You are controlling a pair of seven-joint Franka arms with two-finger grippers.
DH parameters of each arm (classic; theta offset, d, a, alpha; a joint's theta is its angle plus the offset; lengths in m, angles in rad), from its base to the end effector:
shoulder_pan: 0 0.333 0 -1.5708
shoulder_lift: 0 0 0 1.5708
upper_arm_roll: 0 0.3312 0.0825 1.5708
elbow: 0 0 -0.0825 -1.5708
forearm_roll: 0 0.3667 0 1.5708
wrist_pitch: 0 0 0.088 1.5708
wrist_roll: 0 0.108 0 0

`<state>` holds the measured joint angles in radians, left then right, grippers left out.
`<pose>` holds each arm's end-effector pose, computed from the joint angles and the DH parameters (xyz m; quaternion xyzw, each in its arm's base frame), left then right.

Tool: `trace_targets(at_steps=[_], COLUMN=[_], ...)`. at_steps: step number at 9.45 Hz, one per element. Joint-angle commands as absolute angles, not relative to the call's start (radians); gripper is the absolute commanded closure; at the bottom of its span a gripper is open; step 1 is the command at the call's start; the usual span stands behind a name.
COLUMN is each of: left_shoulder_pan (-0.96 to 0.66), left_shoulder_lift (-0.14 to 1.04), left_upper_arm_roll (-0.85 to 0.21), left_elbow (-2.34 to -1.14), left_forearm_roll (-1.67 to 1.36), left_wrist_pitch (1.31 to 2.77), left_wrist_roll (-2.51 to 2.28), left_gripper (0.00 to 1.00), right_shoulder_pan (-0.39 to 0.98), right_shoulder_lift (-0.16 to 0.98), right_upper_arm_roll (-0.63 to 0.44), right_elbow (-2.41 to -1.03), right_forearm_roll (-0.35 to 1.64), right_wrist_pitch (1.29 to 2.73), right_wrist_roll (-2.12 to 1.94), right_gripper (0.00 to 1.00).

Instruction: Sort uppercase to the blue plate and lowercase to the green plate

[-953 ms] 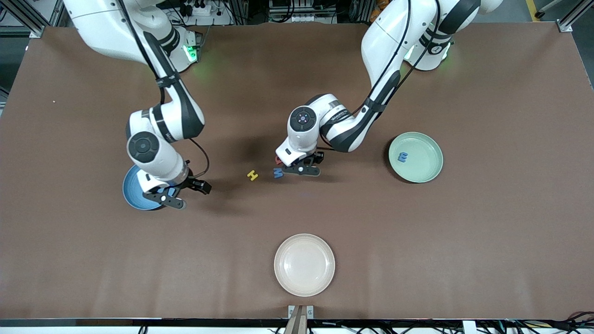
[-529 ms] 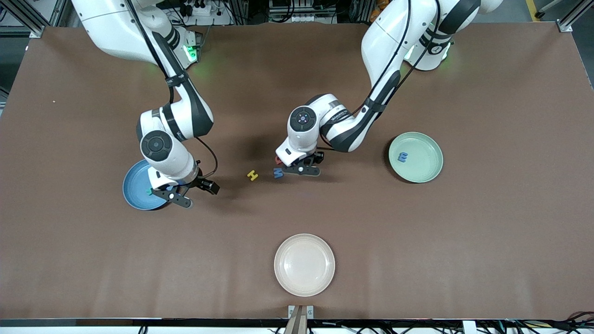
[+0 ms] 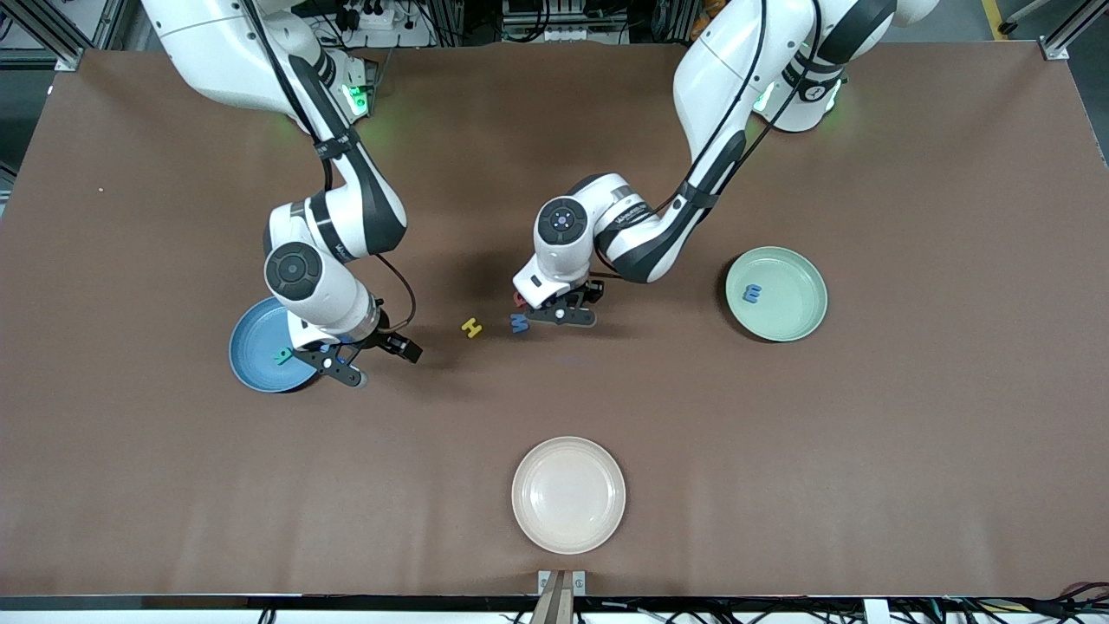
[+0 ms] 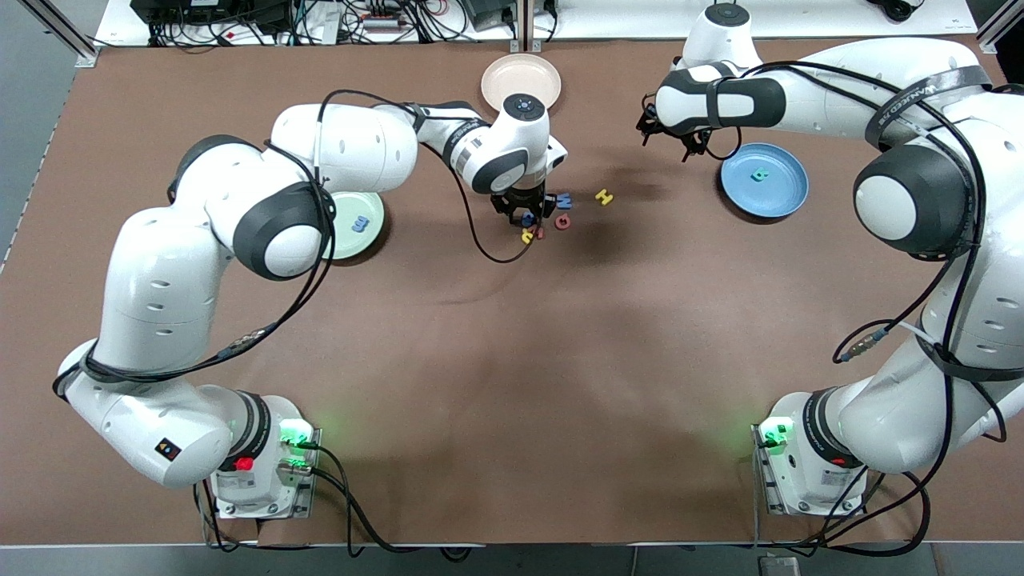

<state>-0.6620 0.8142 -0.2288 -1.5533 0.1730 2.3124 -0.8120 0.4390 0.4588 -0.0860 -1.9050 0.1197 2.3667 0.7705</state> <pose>0.4607 -0.5232 0.1939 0.9975 -0.0655 -0.0256 0.0023 0.5848 0.2210 0.2833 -0.9694 0.2444 0.0098 0.0210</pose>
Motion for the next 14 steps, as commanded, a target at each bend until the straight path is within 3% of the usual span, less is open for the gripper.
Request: trace_targets(at_steps=[1,3,14], left_shoulder_pan=[-0.657,-0.655,-0.653], left_shoulder_lift=[0.819,0.819,0.812], left_upper_arm_roll=[-0.242,-0.242,-0.242], left_elbow=[-1.548,-1.548,-1.546], left_forearm_roll=[0.181,0.190,0.183], left_wrist_pitch=[2.292,2.292,2.290], left_wrist_roll=[-0.825,-0.819,-0.819], left_gripper=[0.50,0.50,0.89], right_shoulder_pan=[0.436,0.416,0.405], right_shoulder_lift=[0.471,0.468,0.465], right_upper_arm_roll=[-0.092,-0.094,-0.095], right_elbow=[-1.885,-1.887,-1.836], right_forearm_roll=[0.153,0.153,0.153], right_wrist_pitch=[2.365,2.362,2.355], right_wrist_roll=[0.813,0.810,0.851], right_gripper=[0.00,0.00,0.00])
